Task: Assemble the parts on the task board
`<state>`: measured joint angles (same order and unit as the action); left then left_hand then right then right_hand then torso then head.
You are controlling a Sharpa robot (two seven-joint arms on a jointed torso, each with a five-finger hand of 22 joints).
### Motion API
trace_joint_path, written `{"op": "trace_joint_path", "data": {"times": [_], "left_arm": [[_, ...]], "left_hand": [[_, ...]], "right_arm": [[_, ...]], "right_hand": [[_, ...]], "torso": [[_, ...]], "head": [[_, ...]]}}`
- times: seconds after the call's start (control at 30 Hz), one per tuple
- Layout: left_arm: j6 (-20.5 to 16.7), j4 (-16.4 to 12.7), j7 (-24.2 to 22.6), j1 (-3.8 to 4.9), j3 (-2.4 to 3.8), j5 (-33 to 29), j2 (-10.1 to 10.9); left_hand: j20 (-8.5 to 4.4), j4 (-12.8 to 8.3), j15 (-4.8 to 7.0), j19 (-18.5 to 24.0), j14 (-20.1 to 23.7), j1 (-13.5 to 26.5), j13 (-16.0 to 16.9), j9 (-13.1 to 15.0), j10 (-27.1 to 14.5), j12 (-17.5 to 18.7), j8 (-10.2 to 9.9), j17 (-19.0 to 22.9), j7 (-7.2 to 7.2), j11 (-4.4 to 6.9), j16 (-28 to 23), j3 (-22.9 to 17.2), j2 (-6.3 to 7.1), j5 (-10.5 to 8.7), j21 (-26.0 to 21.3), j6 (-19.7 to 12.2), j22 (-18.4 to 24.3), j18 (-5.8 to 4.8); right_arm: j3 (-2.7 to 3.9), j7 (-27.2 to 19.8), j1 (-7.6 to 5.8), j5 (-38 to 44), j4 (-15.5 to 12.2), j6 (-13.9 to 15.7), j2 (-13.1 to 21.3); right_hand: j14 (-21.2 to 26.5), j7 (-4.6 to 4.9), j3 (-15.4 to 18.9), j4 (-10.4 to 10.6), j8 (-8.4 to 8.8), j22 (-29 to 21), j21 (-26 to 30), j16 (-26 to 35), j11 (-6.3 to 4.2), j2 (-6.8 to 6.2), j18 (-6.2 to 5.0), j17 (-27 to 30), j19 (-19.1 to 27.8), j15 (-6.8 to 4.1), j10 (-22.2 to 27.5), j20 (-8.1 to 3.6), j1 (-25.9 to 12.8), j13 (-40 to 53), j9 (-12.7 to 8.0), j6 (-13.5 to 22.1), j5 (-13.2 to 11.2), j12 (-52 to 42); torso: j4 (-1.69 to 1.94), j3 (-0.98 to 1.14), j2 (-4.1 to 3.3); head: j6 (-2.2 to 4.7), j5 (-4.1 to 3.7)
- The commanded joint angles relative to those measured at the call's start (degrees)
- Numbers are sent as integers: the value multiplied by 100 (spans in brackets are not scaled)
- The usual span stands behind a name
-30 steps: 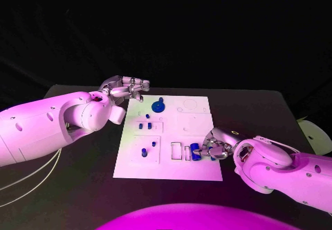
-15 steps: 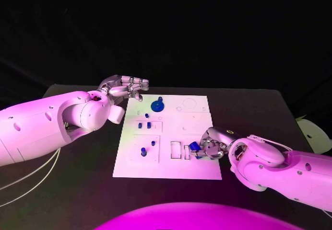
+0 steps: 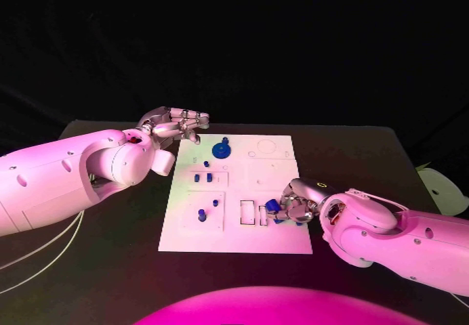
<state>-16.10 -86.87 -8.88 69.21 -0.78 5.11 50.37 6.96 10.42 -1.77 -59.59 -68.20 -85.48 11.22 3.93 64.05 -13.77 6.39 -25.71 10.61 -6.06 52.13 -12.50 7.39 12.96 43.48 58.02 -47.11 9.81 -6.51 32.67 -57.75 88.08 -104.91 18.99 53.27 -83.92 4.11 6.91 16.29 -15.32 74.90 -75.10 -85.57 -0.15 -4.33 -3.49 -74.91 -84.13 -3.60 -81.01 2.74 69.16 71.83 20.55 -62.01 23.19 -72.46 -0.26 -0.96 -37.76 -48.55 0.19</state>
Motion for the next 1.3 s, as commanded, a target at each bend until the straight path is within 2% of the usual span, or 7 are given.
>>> {"op": "trace_joint_path", "data": {"times": [0.03, 0.3, 0.37, 0.73, 0.97, 1.1, 1.3], "left_arm": [[101, -14, -10, 3, 4, -11, -16], [102, -8, -7, 3, 4, -11, -28], [102, -4, -7, 3, 3, -11, -32], [101, 1, -6, 3, 3, -11, -39], [98, -2, -6, 3, 3, -11, -34], [95, 1, -8, 3, 3, -11, -34], [97, 2, -11, 3, 3, -11, -37]], "left_hand": [[6, 2, 2, -19, 30, -10, 6, 0, -39, -39, 31, 9, 2, -13, 2, 41, 10, 8, -37, -54, 7, 72], [6, 2, 2, -19, 30, -10, 6, 0, -39, -39, 31, 9, 2, -13, 2, 41, 10, 8, -37, -54, 7, 72], [6, 2, 2, -19, 30, -10, 6, 0, -39, -39, 31, 9, 2, -13, 2, 41, 10, 8, -37, -54, 7, 72], [6, 2, 2, -19, 30, -10, 6, 0, -39, -39, 31, 9, 2, -13, 2, 41, 10, 8, -37, -54, 7, 72], [6, 2, 2, -19, 30, -10, 6, 0, -39, -39, 31, 9, 2, -13, 2, 41, 10, 8, -37, -54, 7, 72], [6, 2, 2, -19, 30, -10, 6, 0, -39, -39, 31, 9, 2, -13, 2, 41, 10, 8, -37, -54, 7, 72], [6, 2, 2, -19, 30, -10, 6, 0, -39, -39, 31, 9, 2, -13, 2, 41, 10, 8, -37, -54, 7, 72]], "right_arm": [[-35, 96, 38, 96, 70, -323, -14], [-40, 122, 37, 154, 151, -491, -81], [-42, 125, 37, 158, 166, -511, -99], [-50, 130, 37, 181, 203, -511, -149], [-46, 139, 23, 157, 71, -81, -59], [-29, 133, -71, -34, -61, 235, 22], [-3, 122, -228, -314, -223, 524, 90]], "right_hand": [[-418, -22, 31, -6, -40, 1092, 20, -21, -27, 33, 56, -546, -73, -42, 10, -37, 132, 11, 18, 39, 54, 9], [-419, -23, 40, -7, -53, 1092, 32, -25, -30, 44, 55, -554, -72, -44, 11, -39, 210, 14, 45, 42, 134, 20], [-419, -23, 40, -7, -53, 1092, 33, -25, -30, 44, 55, -554, -71, -44, 11, -39, 210, 14, 46, 42, 134, 20], [-424, -30, 48, -3, -70, 1101, 11, -35, -34, 65, 59, -576, -80, -46, 5, -40, 248, 29, 68, 23, 162, 15], [-434, -49, 78, 23, -99, 1123, -44, -59, -52, 122, 70, -626, -105, -60, -27, -51, 302, 79, 120, -11, 386, -10], [-438, -56, 93, 29, -106, 1132, -66, -68, -57, 144, 75, -643, -114, -65, -37, -55, 288, 90, 133, -24, 433, -14], [-445, -69, 114, 31, -110, 1147, -106, -84, -69, 183, 82, -677, -131, -74, -56, -64, 279, 114, 154, -39, 540, -24]], "torso": [[-2, 3, 1], [-10, -1, 0], [-10, 5, -4], [-5, 4, -6], [-8, 6, -10], [-5, 2, -4], [-4, 2, -6]], "head": [[1, 3], [26, 0], [29, -7], [38, -13], [39, -10], [48, -21], [65, -31]]}}
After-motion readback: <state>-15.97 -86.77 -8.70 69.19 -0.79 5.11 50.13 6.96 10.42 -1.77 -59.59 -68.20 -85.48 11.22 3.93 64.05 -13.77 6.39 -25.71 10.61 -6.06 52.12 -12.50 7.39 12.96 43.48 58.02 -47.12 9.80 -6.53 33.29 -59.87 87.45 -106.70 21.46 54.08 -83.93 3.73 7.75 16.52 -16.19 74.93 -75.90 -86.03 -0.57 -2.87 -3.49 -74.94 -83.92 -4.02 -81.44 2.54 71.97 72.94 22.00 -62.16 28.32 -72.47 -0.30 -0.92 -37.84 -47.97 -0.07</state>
